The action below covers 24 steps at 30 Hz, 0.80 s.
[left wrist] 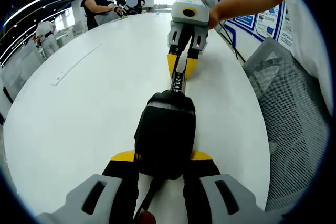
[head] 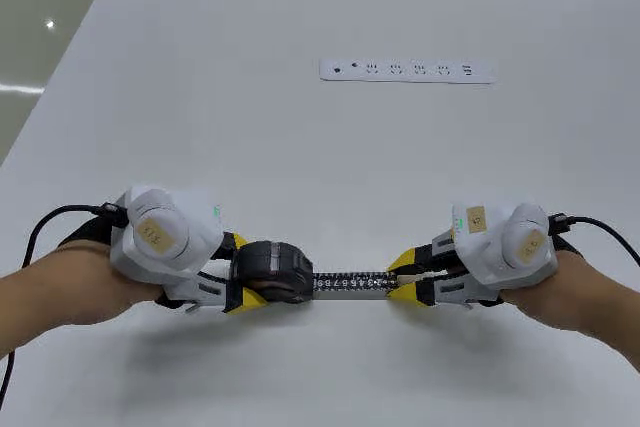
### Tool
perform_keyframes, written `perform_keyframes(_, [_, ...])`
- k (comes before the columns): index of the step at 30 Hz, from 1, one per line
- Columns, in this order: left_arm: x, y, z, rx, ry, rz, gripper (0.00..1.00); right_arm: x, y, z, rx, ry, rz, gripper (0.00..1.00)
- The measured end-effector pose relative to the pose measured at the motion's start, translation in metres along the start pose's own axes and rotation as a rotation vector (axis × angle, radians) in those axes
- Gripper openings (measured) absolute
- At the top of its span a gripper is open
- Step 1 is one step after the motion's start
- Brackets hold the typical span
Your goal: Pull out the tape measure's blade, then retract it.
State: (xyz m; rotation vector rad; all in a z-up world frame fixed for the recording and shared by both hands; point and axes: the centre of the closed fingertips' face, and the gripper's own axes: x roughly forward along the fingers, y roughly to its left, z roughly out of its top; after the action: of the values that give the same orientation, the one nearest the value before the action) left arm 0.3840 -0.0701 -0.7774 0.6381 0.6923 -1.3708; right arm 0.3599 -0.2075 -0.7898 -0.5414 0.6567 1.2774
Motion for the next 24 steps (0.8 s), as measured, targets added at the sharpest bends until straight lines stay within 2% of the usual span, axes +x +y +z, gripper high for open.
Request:
perform_keyframes(11, [0.000, 0.000, 0.000, 0.002, 0.004, 0.000, 0.27, -0.014, -0.002, -0.016, 0.006, 0.032, -0.015, 0.09])
perform_keyframes(24, [0.000, 0.000, 0.000, -0.001, 0.005, 0.002, 0.27, -0.026, -0.003, -0.028, 0.022, 0.046, -0.027, 0.09])
